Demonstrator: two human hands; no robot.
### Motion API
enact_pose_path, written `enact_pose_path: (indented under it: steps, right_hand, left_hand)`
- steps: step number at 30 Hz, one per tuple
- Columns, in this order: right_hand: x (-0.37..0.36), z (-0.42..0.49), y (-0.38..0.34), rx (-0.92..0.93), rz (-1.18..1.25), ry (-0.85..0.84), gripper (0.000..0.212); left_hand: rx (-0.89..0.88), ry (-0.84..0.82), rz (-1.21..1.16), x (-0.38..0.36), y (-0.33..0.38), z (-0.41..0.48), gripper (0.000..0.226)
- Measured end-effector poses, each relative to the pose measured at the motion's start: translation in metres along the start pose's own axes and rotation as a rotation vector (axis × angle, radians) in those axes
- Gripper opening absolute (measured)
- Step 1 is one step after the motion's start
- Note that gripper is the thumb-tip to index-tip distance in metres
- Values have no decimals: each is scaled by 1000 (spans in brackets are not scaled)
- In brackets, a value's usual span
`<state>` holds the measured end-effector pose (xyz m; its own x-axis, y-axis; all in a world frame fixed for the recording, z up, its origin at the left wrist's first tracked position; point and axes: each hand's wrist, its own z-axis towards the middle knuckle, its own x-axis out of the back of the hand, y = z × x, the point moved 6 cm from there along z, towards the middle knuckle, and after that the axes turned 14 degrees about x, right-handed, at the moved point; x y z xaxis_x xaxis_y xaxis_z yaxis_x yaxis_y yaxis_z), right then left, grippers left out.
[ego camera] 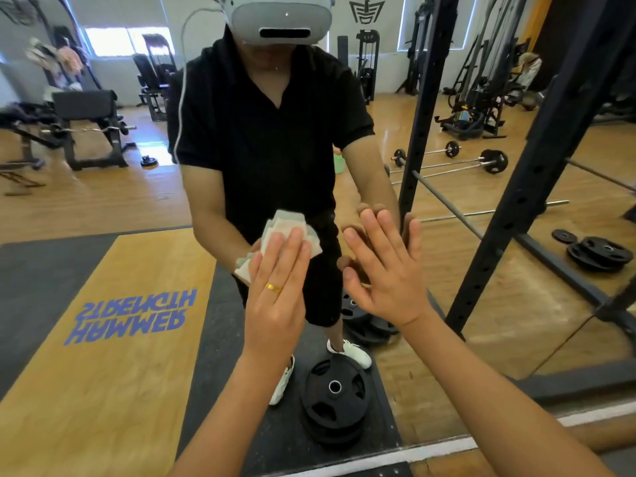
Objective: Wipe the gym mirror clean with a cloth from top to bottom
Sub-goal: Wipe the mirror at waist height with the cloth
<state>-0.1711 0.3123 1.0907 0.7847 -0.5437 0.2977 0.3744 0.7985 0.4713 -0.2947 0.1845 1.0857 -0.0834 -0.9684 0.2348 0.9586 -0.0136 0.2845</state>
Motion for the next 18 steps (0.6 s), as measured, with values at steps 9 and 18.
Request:
enact_pose_path:
  steps: [9,18]
  right_hand:
    - [0,0,0,-5,13,9,69]
    - [9,3,4,-32,78,28,62]
  left_hand:
    - [-41,-153,91,5,-4,-4,39]
    - [-19,-19,52,-9,23,29,58]
